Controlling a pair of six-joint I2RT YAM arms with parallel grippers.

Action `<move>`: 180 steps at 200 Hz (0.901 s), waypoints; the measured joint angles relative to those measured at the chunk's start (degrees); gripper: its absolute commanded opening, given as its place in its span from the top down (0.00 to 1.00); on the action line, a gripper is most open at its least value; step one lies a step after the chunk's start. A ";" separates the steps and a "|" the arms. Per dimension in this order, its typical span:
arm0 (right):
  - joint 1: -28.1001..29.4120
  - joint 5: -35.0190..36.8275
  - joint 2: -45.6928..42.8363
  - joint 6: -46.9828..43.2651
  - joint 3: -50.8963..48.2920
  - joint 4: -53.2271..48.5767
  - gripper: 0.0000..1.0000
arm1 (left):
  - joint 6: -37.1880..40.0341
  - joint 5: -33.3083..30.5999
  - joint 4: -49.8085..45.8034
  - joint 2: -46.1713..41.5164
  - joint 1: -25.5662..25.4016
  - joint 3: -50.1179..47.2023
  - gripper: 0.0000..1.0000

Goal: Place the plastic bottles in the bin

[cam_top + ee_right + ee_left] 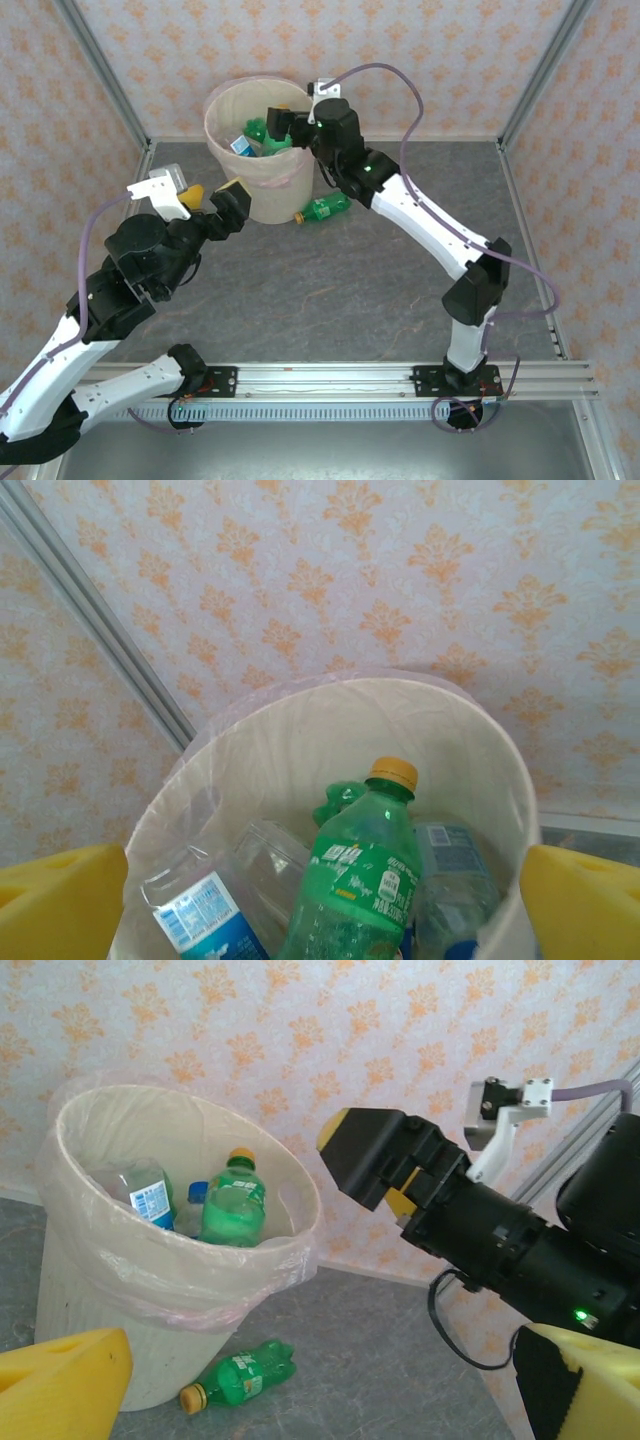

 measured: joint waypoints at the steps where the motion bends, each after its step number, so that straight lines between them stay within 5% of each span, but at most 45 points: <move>1: 0.00 0.07 -0.33 0.04 -0.50 0.24 0.00 | -0.02 0.02 0.00 0.02 0.00 0.00 0.01; 58: -0.98 3.80 -11.63 2.89 -19.30 6.73 0.00 | -0.02 1.88 0.35 2.03 -0.02 -0.63 0.01; 101: -6.99 2.97 -17.25 10.32 -30.21 9.86 0.00 | -0.09 3.93 1.22 3.48 -0.02 -1.90 0.04; 180: -12.07 -4.28 -15.52 29.20 -40.50 12.35 0.10 | -0.46 9.40 1.86 7.08 -0.02 -1.84 0.01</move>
